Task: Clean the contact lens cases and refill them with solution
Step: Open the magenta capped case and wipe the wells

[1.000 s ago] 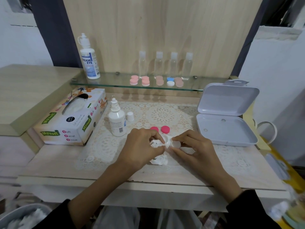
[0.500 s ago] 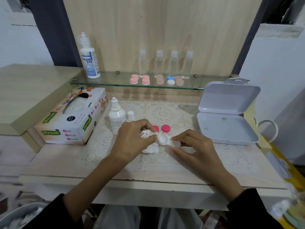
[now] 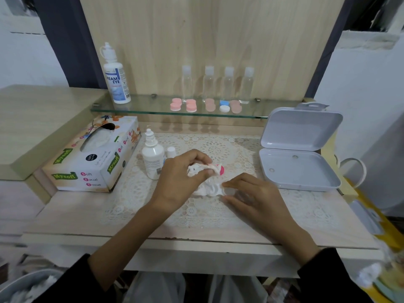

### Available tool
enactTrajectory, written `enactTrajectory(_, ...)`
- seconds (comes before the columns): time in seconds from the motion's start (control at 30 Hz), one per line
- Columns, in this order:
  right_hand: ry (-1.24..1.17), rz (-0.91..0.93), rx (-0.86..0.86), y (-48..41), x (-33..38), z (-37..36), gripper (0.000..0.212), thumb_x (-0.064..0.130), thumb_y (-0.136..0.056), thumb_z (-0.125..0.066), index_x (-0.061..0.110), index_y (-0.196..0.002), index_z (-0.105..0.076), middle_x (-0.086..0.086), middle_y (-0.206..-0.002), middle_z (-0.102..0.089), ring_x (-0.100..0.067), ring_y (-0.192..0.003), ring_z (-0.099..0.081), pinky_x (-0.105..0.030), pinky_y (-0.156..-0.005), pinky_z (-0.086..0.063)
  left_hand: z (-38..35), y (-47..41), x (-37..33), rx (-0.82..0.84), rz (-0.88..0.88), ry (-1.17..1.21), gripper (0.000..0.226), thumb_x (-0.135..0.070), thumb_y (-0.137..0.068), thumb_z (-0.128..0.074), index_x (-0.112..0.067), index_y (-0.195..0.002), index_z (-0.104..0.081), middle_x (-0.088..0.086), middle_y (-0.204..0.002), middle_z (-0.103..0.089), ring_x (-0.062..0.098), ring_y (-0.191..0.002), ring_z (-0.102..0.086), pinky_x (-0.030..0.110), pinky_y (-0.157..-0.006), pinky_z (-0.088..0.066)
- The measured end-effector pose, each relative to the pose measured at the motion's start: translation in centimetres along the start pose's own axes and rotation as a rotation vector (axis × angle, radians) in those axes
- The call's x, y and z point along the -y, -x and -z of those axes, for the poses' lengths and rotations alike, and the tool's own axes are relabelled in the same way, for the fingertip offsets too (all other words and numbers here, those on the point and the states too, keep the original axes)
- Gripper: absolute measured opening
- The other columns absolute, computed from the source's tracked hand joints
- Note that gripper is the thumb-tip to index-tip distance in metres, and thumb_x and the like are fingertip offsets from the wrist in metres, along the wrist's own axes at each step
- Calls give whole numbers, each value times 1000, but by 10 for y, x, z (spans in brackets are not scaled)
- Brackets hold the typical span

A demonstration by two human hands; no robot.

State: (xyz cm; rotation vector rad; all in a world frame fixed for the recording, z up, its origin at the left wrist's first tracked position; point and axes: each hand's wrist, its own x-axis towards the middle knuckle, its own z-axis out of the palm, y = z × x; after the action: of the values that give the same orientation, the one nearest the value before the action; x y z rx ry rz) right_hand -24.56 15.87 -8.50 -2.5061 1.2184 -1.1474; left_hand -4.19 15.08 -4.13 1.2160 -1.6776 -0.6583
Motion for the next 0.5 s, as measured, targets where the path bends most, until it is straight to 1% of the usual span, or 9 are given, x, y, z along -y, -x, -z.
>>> enactTrajectory(0.03, 21, -4, 24, -1, -1, -1, 23, 35, -89, -69, 20, -106, -71, 13, -99, -66, -3, -86, -60, -29, -68, -51, 1, 0, 0, -6, 17, 29, 17, -20, -77, -76, -22, -91, -68, -14, -92, -69, -2, -92, -62, 13, -82, -45)
enactTrajectory(0.1, 49, 0, 67, -2, -3, -2, 23, 36, -90, -66, 21, -107, -69, 11, -99, -67, -8, -92, -60, -35, -73, -50, 1, 1, -1, 7, 55, 64, 17, -24, -78, -76, -23, -92, -66, -16, -95, -68, -5, -96, -60, 9, -82, -42)
enactTrajectory(0.13, 59, 3, 79, -2, -4, -2, 23, 36, -90, -65, 21, -106, -69, 11, -99, -67, -9, -94, -60, -36, -74, -50, 1, 1, -1, 23, 71, 77, 16, -25, -79, -75, -23, -92, -67, -16, -95, -68, -5, -96, -59, 10, -82, -41)
enactTrajectory(0.23, 60, 4, 90, -3, -2, -2, 24, 39, -91, -62, 20, -104, -69, 11, -100, -67, -10, -97, -58, -38, -78, -48, 0, 2, -1, 50, 115, 146, 10, -25, -81, -73, -23, -90, -68, -14, -90, -69, 1, -93, -61, 20, -85, -44)
enactTrajectory(0.33, -7, 11, 25, -6, 4, 1, 35, 44, -96, -50, 17, -104, -70, 10, -99, -67, -9, -95, -58, -34, -80, -46, -3, 3, -3, 72, 152, 248, 10, -23, -81, -73, -21, -90, -69, -8, -93, -70, 9, -91, -64, 27, -81, -50)
enactTrajectory(0.4, -80, 13, -28, -7, 8, 5, 30, 40, -97, -51, 16, -98, -69, 11, -92, -65, -9, -88, -57, -29, -76, -43, -5, 4, -5, 90, 162, 294, 12, -23, -80, -74, -20, -90, -70, -2, -96, -70, 17, -91, -66, 30, -78, -54)
enactTrajectory(0.43, -110, 16, -57, -7, 10, 7, 25, 37, -97, -53, 17, -92, -68, 13, -87, -62, -9, -84, -56, -26, -73, -41, -6, 5, -7, 103, 160, 312, 12, -22, -80, -74, -19, -91, -70, 0, -96, -70, 18, -90, -67, 29, -77, -55)
enactTrajectory(0.5, -157, -4, -107, -6, 12, 9, 21, 37, -97, -53, 23, -84, -61, 17, -81, -57, -9, -77, -54, -21, -68, -38, -9, 7, -11, 126, 152, 347, 13, -19, -79, -75, -15, -90, -70, 1, -92, -72, 16, -87, -68, 24, -73, -54)
